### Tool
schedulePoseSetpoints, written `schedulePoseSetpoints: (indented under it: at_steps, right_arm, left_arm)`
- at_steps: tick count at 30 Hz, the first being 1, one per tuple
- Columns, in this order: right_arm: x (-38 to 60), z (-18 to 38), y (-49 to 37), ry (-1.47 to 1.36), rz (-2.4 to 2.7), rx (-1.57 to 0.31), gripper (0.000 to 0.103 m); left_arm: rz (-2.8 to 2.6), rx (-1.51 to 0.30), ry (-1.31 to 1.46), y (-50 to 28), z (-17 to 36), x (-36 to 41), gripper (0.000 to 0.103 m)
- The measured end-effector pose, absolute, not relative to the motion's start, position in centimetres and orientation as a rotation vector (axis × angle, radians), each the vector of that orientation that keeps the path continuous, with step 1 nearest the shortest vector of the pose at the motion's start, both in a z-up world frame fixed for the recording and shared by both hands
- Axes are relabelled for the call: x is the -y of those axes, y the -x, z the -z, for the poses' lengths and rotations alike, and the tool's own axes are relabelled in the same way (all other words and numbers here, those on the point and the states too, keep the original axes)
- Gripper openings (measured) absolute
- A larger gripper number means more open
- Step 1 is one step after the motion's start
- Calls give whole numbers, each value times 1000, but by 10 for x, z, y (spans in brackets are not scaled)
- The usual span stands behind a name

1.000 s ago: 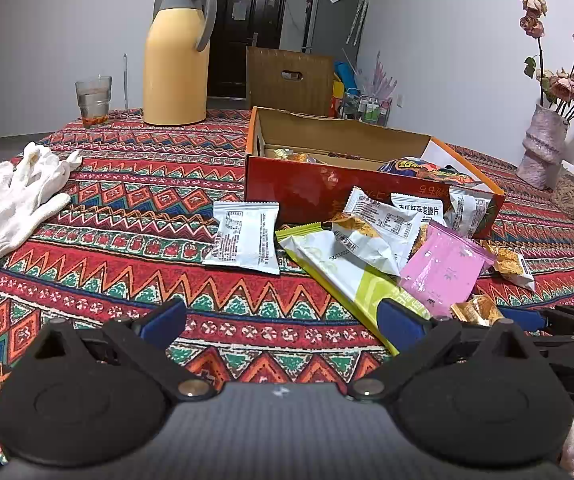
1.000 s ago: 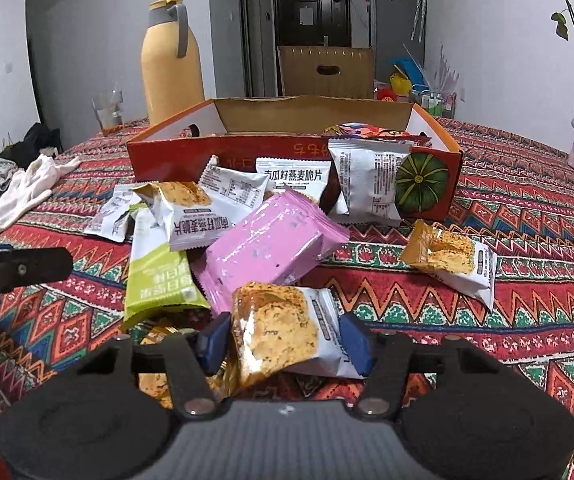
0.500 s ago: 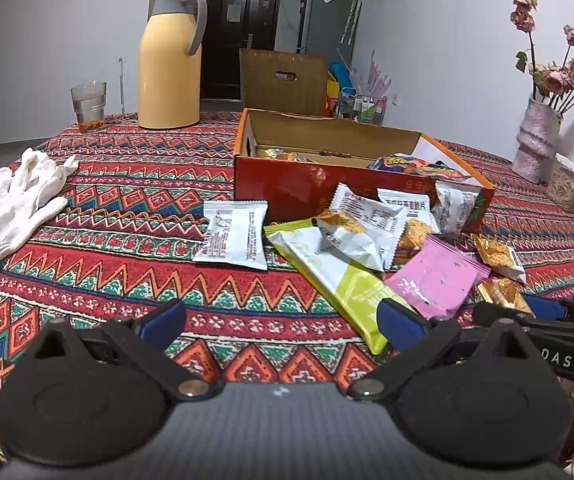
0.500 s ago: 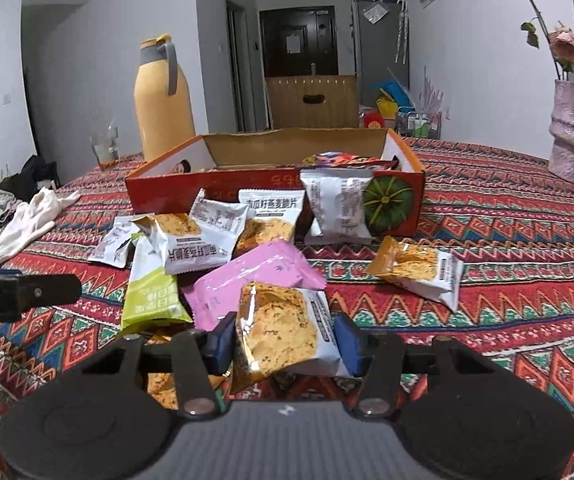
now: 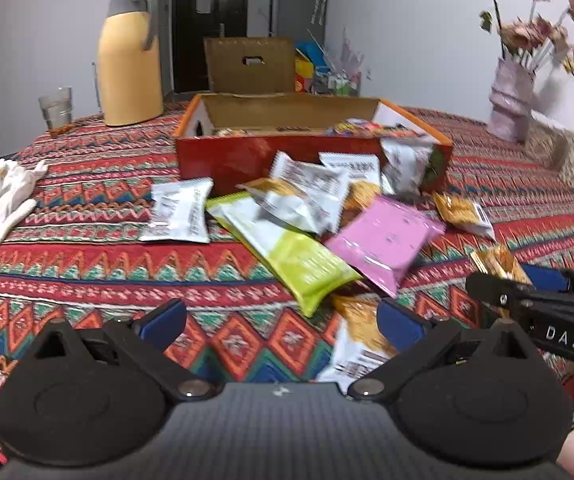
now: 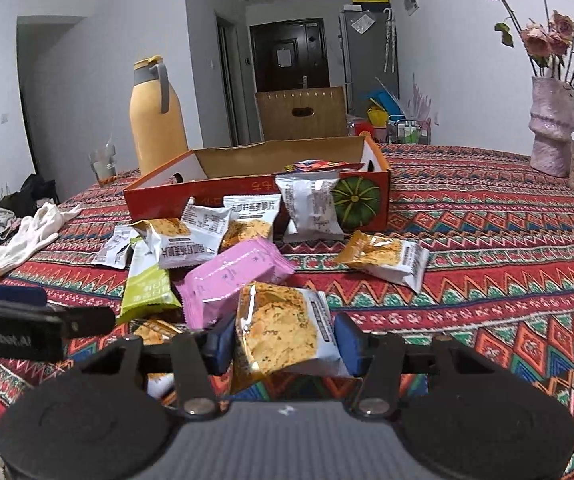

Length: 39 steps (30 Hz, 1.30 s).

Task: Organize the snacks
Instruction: 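Grasp a white oat-crisp packet with the left gripper while the right gripper holds its packet, then carry both packets into the cardboard box and open both grippers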

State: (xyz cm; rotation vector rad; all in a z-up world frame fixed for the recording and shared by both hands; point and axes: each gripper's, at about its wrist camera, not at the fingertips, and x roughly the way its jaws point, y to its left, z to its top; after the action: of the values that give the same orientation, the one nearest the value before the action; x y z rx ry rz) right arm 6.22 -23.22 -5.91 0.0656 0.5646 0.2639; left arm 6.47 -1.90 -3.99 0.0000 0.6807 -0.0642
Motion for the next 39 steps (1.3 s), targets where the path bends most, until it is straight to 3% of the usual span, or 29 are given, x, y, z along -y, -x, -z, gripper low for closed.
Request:
schedulePoseSetpoints:
  at_steps: [14, 19, 23, 29, 39]
  right_arm:
    - [262, 70, -46, -121, -260, -556, 51]
    - [268, 73, -44, -135, -261, -556, 51]
    - [271, 75, -44, -141, -264, -559, 51]
    - [272, 75, -42, -143, -266, -559, 51]
    - [266, 72, -40, -130, -268, -554, 51]
  left_arm:
    - [90, -766, -61, -72, 63, 60, 103]
    - [101, -766, -66, -71, 65, 66, 96]
    - [120, -752, -59, -69, 66, 69, 88]
    - [152, -726, -55, -66, 63, 71, 55]
    - [160, -704, -50, -60, 59, 68, 45]
